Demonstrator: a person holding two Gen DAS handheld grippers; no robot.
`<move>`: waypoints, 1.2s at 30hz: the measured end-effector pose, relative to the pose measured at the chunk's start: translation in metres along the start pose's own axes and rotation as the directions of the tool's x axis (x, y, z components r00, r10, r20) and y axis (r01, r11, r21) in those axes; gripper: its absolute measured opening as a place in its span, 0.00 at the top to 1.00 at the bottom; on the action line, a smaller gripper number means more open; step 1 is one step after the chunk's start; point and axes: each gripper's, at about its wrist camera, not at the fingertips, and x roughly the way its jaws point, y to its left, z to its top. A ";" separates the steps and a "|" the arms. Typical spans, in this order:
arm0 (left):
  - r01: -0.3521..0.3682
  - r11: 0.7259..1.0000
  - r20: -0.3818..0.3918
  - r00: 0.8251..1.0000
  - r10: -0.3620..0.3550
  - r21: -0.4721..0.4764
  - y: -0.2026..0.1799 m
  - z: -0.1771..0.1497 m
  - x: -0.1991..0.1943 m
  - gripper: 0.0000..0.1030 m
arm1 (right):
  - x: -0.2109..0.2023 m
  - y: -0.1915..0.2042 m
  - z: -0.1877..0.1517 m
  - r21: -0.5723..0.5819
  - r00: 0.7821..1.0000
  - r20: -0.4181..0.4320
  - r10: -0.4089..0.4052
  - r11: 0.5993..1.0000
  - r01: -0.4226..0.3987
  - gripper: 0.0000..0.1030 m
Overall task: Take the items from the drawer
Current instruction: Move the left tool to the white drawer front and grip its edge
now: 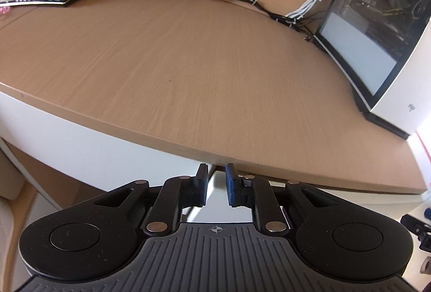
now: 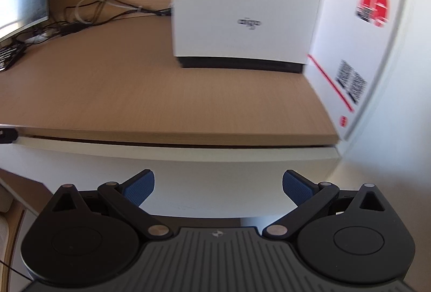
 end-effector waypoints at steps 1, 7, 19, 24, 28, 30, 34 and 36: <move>0.005 1.000 0.003 1.000 -0.005 -0.004 0.001 0.000 0.000 0.83 | 0.002 0.006 0.001 -0.014 1.000 0.005 0.006 1.000 -0.006 0.02; 0.037 0.999 -0.003 0.999 -0.037 -0.029 0.005 -0.001 0.002 0.83 | 0.022 0.033 0.009 -0.026 0.999 0.028 0.037 0.999 -0.037 0.02; 0.098 0.995 -0.035 0.994 -0.099 -0.031 0.000 0.000 0.011 0.56 | 0.040 0.038 0.014 -0.021 0.999 0.018 0.041 0.999 -0.041 0.02; 0.091 0.996 -0.032 0.995 -0.092 -0.016 -0.004 -0.001 0.011 0.55 | 0.044 0.034 0.013 0.003 0.999 0.018 0.048 0.999 -0.048 0.02; 0.087 0.996 -0.027 0.996 -0.087 0.011 -0.007 -0.004 0.009 0.54 | 0.048 0.035 0.015 0.026 0.999 0.026 0.042 0.999 -0.043 0.02; 0.081 0.997 -0.024 0.996 -0.080 0.015 -0.009 -0.004 0.008 0.53 | 0.051 0.036 0.017 0.030 0.999 0.028 0.036 0.999 -0.036 0.02; 0.076 0.997 -0.019 0.997 -0.076 0.020 -0.011 -0.007 0.006 0.53 | 0.053 0.038 0.019 0.037 0.999 0.013 0.034 0.999 -0.035 0.00; 0.076 0.997 -0.021 0.997 -0.076 0.026 -0.011 -0.008 0.004 0.53 | 0.052 0.039 0.019 0.038 0.999 0.007 0.035 0.999 -0.035 0.00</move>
